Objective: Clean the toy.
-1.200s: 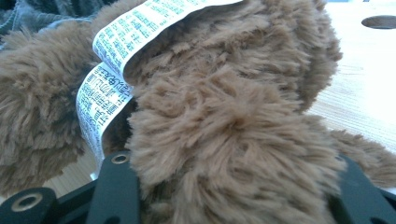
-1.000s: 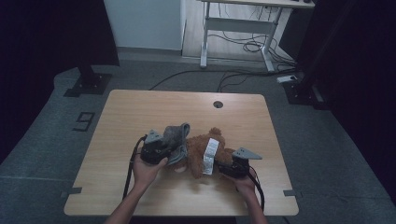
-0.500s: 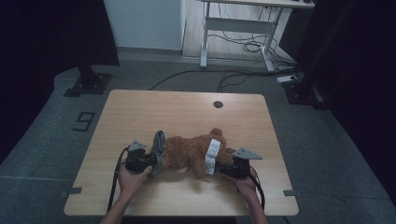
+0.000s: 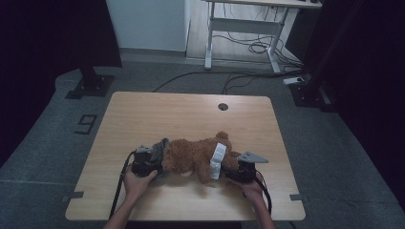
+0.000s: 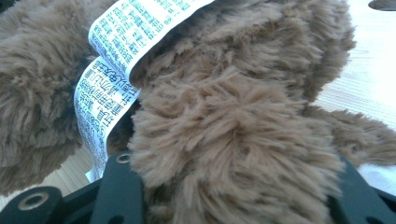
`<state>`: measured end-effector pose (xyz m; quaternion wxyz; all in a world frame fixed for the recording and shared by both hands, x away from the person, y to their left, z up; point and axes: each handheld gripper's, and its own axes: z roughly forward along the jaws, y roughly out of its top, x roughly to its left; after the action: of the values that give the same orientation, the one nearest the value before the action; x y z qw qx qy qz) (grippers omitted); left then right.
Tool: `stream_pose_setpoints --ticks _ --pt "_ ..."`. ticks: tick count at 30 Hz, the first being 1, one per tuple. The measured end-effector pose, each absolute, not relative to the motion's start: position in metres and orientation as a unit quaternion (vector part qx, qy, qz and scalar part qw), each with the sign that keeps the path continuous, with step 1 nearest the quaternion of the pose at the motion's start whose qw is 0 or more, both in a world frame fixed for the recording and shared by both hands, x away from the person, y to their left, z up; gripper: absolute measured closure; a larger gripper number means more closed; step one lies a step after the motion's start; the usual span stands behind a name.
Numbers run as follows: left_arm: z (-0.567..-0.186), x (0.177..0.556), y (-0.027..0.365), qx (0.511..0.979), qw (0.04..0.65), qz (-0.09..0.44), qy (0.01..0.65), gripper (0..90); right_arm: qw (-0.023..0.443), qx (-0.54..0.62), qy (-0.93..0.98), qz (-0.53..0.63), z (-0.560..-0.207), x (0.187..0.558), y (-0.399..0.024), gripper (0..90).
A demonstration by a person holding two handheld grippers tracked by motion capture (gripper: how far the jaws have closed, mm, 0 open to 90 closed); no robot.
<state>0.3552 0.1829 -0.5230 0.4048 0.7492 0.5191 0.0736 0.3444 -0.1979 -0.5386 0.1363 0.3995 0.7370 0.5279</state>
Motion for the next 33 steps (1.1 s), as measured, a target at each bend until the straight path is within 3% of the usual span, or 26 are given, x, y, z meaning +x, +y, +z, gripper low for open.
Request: stream_pose_setpoints --ticks 4,11,17,23,28,33 --pt "-0.502 0.360 0.181 0.741 0.427 0.069 0.514 80.1 0.146 0.393 0.734 0.535 -0.538 0.344 -0.196 53.1" --pt "-0.480 0.376 0.165 0.729 0.450 0.093 0.508 81.2 0.210 0.379 0.719 0.544 -0.533 0.349 -0.184 56.6" --pt "-0.487 0.380 0.169 0.735 0.441 0.107 0.504 80.7 0.232 0.360 0.727 0.537 -0.534 0.353 -0.187 55.5" --pt "-0.496 0.372 0.192 0.724 0.445 0.091 0.519 78.5 0.216 0.356 0.756 0.506 -0.541 0.352 -0.189 51.1" --pt "-0.459 0.360 0.205 0.705 0.490 0.112 0.499 78.5 0.193 0.356 0.769 0.495 -0.544 0.349 -0.191 47.1" --pt "-0.422 0.359 0.176 0.725 0.503 0.130 0.452 78.4 0.176 0.362 0.773 0.491 -0.544 0.348 -0.193 45.2"
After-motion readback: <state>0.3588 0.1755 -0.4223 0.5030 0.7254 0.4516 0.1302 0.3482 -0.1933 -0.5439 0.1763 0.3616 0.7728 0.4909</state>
